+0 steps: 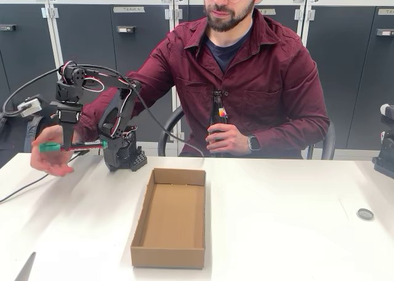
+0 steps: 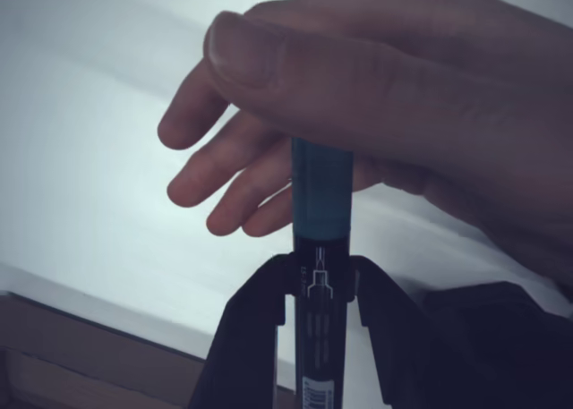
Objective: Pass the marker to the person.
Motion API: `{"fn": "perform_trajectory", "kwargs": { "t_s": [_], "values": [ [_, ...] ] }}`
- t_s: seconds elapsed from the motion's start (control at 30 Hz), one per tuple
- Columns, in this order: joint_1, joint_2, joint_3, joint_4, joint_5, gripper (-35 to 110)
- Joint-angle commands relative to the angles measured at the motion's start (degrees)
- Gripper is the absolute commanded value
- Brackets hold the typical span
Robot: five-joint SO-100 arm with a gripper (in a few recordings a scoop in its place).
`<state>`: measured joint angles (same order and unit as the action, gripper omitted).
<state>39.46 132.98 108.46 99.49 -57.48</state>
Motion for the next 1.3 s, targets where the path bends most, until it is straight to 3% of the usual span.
{"fn": "perform_trajectory", "kwargs": {
  "t_s": [0.0, 0.63, 1.27],
  "values": [
    [-0.7, 0.0, -6.1, 0.1, 1.5, -5],
    [1.8, 10.8, -10.9, 0.1, -2.0, -5],
    [6.6, 27.2, -2.7, -0.3, -5.6, -5]
  ]
}}
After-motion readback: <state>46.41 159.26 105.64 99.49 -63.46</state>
